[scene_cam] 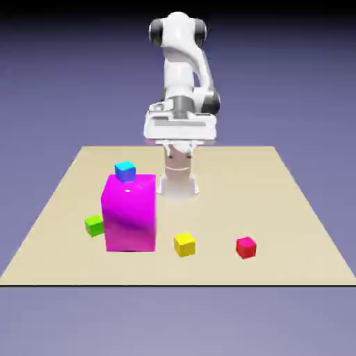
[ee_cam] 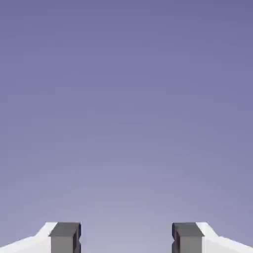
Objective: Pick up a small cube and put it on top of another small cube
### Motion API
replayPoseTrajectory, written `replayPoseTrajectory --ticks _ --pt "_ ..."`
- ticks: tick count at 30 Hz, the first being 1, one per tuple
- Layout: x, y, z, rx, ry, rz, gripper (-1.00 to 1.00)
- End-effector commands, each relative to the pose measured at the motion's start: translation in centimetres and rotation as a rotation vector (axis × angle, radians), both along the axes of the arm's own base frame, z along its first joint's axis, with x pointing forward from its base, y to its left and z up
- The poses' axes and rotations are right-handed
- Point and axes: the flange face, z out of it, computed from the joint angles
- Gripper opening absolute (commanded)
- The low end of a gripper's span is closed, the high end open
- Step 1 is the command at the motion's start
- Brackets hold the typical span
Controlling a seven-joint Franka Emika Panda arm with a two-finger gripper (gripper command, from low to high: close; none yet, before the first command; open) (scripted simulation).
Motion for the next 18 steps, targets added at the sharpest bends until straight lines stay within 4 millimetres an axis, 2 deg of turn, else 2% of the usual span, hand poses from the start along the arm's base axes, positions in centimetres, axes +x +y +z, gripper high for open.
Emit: replayPoseTrajectory --ticks 1,6,10,14,18 --pt "-0.1 -1.2 0.8 0.033 -0.010 -0.035 0.00" --pt "-1.4 -7.2 4.2 0.206 -0.056 -0.205 0.00" --pt "-3.1 -12.2 6.1 0.357 -0.087 -0.333 0.00" --pt "-5.2 -17.3 7.1 0.519 -0.110 -0.453 0.00" --pt "-7.6 -22.4 7.1 0.690 -0.124 -0.567 0.00"
